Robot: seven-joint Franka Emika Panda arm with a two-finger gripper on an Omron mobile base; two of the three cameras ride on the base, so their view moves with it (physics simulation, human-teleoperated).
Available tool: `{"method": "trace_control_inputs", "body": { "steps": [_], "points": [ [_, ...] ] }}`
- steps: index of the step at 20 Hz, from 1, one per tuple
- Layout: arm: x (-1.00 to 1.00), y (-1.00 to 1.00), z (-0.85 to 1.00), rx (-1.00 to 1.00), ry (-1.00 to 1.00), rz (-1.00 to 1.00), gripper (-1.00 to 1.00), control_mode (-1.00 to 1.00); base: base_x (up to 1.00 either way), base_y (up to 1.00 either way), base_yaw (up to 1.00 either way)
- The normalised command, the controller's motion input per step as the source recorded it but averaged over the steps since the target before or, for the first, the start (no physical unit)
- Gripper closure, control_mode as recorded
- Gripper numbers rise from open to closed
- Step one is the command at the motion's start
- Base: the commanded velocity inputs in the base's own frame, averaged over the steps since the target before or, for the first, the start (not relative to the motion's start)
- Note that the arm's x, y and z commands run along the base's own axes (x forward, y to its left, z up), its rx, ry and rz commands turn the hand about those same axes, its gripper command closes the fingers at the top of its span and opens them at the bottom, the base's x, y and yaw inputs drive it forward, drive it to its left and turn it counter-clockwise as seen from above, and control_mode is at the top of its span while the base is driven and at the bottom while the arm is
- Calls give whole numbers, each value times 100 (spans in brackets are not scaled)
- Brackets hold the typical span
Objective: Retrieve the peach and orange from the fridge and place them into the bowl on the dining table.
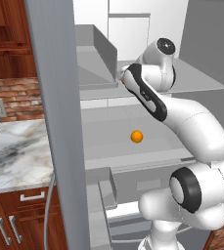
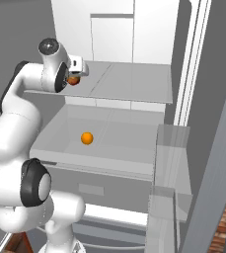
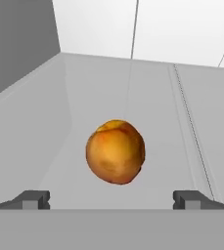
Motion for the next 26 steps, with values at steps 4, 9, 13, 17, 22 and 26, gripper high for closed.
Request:
{"method": "trace_control_inputs", "body": {
  "steps": [4, 9, 13, 17, 22, 26],
  "points": [
    [30, 0, -10, 0, 0, 0, -100, -100, 0, 0, 0],
    [21, 0, -10, 0, 0, 0, -100, -100, 0, 0, 0],
    [8, 0, -11, 0, 1, 0, -100, -100, 0, 0, 0],
    [12, 0, -12, 0, 0, 0, -100, -100, 0, 0, 0],
    [20, 0, -13, 0, 0, 0, -100, -100, 0, 0, 0],
    [20, 0, -15, 0, 0, 0, -100, -100, 0, 0, 0]
  ]
}}
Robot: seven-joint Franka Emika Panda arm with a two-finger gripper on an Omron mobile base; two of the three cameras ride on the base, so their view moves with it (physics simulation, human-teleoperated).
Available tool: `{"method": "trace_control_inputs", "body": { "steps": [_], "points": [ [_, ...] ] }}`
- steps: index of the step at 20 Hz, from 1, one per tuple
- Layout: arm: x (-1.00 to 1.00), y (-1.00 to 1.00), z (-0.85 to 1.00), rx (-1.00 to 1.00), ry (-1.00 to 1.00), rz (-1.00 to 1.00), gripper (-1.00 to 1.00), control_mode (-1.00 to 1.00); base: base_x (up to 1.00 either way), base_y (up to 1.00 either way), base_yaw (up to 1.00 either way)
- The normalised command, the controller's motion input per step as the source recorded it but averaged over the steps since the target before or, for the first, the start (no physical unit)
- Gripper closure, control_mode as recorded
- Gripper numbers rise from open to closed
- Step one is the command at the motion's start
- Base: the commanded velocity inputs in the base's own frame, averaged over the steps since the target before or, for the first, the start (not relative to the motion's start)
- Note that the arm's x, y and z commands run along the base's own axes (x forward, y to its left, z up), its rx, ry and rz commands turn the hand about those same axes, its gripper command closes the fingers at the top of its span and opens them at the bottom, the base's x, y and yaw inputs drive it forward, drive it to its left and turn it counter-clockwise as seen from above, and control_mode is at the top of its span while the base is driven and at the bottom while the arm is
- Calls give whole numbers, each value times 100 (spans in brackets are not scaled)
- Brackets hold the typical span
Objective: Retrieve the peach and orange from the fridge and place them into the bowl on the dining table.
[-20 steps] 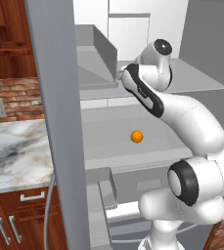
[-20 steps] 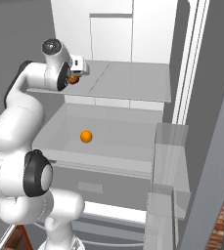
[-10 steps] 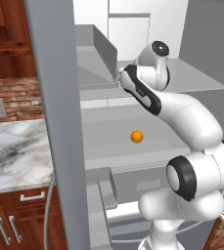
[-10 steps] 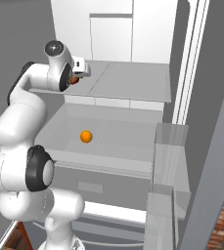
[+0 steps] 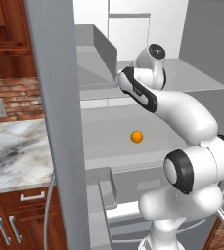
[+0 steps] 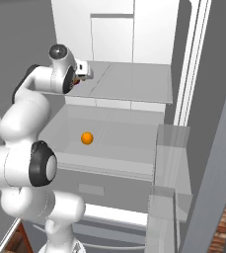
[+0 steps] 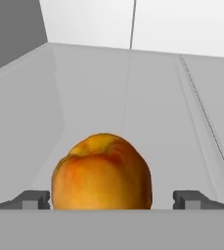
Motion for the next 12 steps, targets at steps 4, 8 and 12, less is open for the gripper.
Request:
{"method": "trace_control_inputs", "body": {
  "steps": [4, 8, 12],
  "points": [
    [19, 0, -15, 0, 0, 0, -100, -100, 0, 0, 0],
    [16, 0, -14, 0, 0, 0, -100, -100, 0, 0, 0],
    [6, 0, -19, 0, 3, 0, 100, -100, 0, 0, 0]
  ]
}}
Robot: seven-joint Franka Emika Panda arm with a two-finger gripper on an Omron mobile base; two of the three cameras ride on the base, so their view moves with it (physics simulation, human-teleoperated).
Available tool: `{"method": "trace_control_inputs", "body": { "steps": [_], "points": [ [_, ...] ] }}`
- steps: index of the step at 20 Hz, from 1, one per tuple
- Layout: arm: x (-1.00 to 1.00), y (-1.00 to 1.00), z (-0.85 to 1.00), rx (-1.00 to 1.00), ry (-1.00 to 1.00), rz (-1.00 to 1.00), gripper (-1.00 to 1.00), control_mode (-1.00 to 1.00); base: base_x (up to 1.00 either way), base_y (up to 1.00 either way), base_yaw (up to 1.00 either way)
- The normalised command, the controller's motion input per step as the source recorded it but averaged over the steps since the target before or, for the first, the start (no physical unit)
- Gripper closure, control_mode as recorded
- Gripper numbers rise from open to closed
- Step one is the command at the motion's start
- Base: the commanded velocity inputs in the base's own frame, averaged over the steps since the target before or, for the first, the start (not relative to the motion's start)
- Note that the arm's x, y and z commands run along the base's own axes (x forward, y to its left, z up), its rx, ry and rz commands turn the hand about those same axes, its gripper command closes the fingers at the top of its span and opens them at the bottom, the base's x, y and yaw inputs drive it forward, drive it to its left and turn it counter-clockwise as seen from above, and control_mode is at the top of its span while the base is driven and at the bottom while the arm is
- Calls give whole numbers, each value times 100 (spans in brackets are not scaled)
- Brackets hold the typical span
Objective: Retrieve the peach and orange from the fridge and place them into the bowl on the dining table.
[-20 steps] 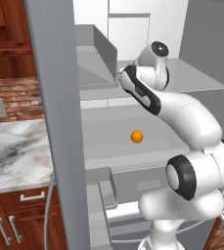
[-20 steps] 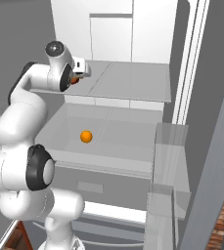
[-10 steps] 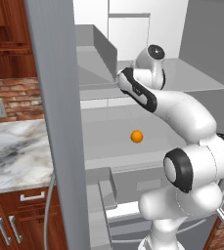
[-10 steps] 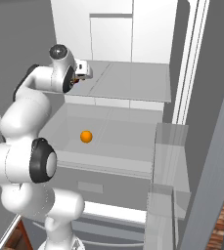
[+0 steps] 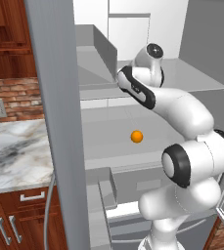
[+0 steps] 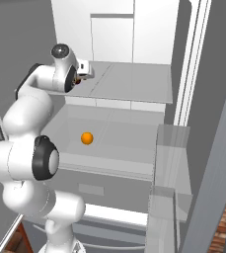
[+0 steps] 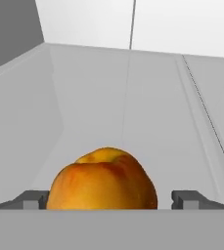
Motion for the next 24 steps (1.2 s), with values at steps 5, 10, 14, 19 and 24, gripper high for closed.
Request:
{"method": "trace_control_inputs", "body": {
  "steps": [5, 10, 14, 19, 24],
  "points": [
    [-12, 0, -47, -1, 17, 0, 100, -100, 0, 0, 0],
    [-11, 0, -41, 0, 16, 0, 100, -100, 0, 0, 0],
    [-4, 0, -2, 0, -1, 0, 100, -100, 0, 0, 0],
    [-95, -35, -3, 0, -40, 0, 100, -100, 0, 0, 0],
    [-100, -69, 13, 4, -52, 0, 100, -100, 0, 0, 0]
  ]
}}
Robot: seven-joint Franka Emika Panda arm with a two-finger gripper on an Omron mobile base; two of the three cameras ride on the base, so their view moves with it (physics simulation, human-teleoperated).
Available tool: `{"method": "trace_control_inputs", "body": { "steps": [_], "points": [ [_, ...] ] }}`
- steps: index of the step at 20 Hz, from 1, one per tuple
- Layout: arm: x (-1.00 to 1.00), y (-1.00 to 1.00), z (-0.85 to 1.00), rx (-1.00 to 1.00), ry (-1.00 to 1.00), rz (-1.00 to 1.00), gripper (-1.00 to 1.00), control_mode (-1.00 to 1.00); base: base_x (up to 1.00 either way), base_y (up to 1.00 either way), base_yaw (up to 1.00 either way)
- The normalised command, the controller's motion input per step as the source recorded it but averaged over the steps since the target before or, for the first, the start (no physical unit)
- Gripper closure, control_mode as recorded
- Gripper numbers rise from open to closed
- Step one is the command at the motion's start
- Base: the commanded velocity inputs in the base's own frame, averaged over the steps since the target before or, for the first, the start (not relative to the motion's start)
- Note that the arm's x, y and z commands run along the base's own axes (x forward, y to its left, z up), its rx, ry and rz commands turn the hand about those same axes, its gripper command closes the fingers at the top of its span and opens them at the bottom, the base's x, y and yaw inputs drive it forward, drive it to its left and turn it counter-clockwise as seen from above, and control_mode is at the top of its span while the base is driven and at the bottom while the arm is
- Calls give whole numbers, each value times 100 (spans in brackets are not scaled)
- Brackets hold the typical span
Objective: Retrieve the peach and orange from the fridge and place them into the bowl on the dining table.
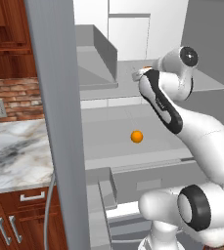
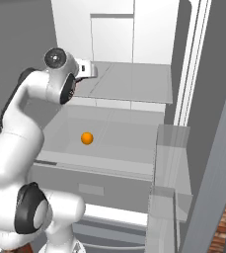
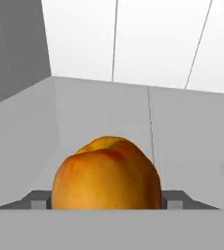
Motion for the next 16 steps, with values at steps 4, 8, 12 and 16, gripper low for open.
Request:
{"method": "trace_control_inputs", "body": {
  "steps": [4, 8, 12, 16],
  "points": [
    [-100, -46, 18, 6, -33, 3, 100, -100, 0, 0, 0],
    [-100, -7, 26, 0, -19, 8, 100, -100, 0, 0, 0],
    [-100, 0, 38, 0, -10, 3, 100, -100, 0, 0, 0],
    [-97, 0, 40, -3, -1, 0, 100, -100, 0, 0, 0]
  ]
}}
